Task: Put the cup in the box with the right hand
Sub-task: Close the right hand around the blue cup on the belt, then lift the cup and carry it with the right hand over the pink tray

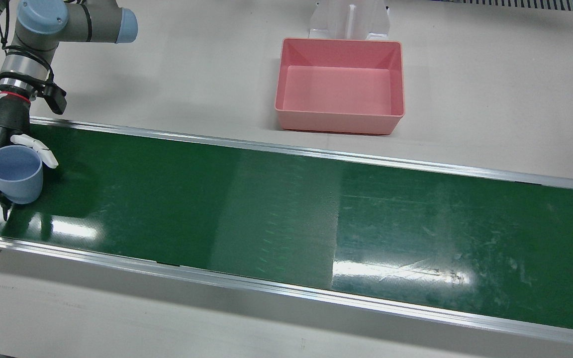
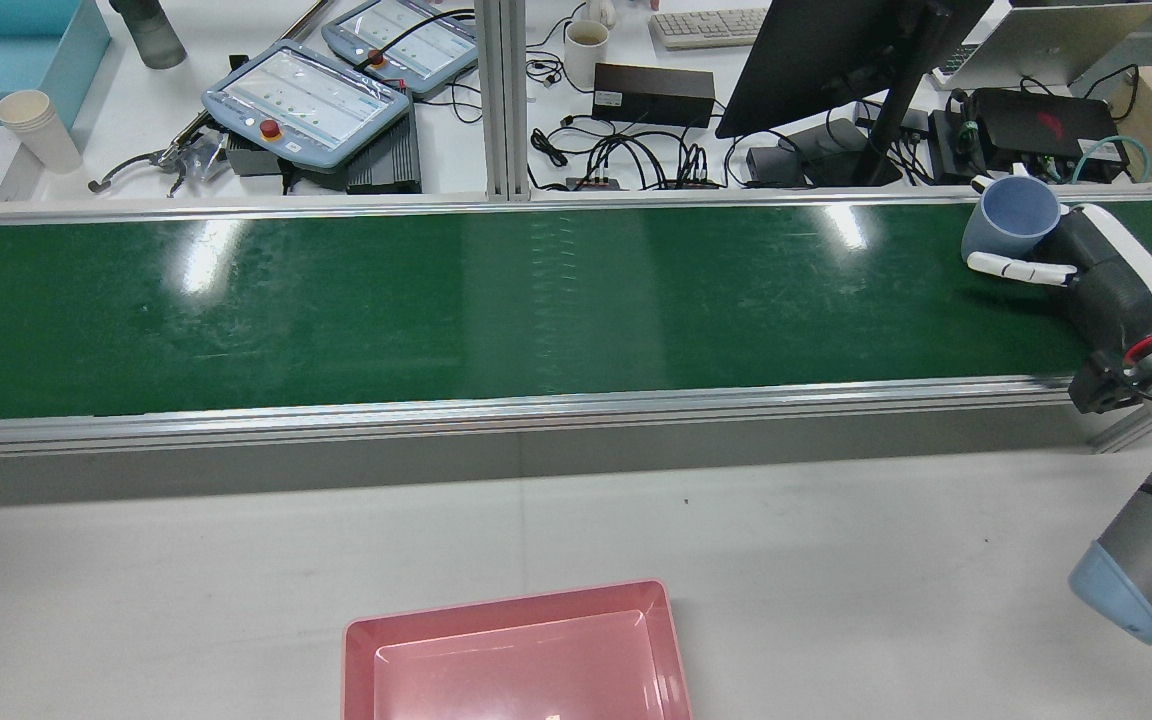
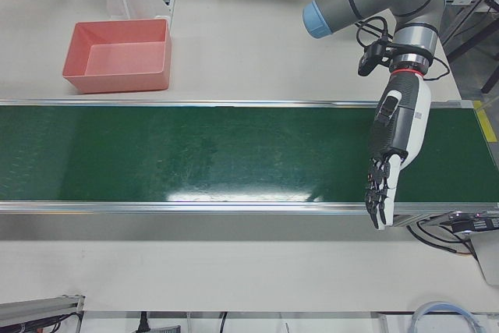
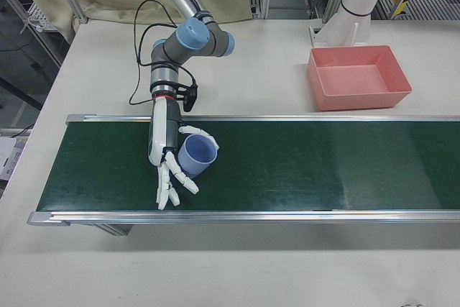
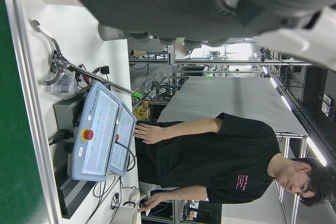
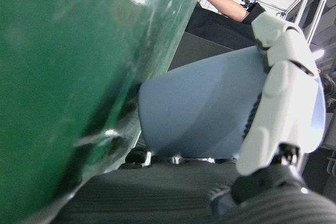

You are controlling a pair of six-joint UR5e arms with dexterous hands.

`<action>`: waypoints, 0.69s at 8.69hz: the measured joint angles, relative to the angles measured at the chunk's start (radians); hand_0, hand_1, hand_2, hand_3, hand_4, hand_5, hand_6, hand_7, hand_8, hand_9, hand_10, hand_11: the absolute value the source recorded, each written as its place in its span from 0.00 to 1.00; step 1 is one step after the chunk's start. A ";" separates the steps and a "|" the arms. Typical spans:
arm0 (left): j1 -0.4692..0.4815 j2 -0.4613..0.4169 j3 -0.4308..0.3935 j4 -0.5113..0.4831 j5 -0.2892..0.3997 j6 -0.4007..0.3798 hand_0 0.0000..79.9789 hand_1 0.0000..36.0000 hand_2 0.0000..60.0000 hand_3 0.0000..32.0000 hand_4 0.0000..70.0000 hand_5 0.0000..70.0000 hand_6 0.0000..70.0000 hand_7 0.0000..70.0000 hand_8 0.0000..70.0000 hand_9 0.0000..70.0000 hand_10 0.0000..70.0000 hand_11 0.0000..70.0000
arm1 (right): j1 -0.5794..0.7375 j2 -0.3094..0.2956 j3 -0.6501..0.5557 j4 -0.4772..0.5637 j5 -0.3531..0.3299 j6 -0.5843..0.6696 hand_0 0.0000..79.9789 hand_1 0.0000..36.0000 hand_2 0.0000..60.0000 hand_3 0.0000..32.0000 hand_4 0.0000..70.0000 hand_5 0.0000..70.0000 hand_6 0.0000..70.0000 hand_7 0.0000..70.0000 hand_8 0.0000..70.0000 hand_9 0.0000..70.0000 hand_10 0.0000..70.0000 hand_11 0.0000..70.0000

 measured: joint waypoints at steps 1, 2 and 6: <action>0.000 0.000 0.000 0.000 0.000 0.000 0.00 0.00 0.00 0.00 0.00 0.00 0.00 0.00 0.00 0.00 0.00 0.00 | -0.001 0.000 0.000 -0.004 0.012 0.000 0.75 1.00 1.00 0.00 0.75 0.38 0.70 1.00 1.00 1.00 1.00 1.00; 0.000 0.000 0.000 0.000 0.000 0.000 0.00 0.00 0.00 0.00 0.00 0.00 0.00 0.00 0.00 0.00 0.00 0.00 | -0.002 0.001 0.003 -0.009 0.018 0.000 0.79 1.00 1.00 0.00 0.67 0.39 0.70 1.00 1.00 1.00 1.00 1.00; 0.000 0.000 0.000 0.000 0.000 0.000 0.00 0.00 0.00 0.00 0.00 0.00 0.00 0.00 0.00 0.00 0.00 0.00 | -0.005 0.001 0.171 -0.126 0.023 -0.011 0.65 1.00 1.00 0.00 0.47 0.33 0.60 1.00 1.00 1.00 0.88 1.00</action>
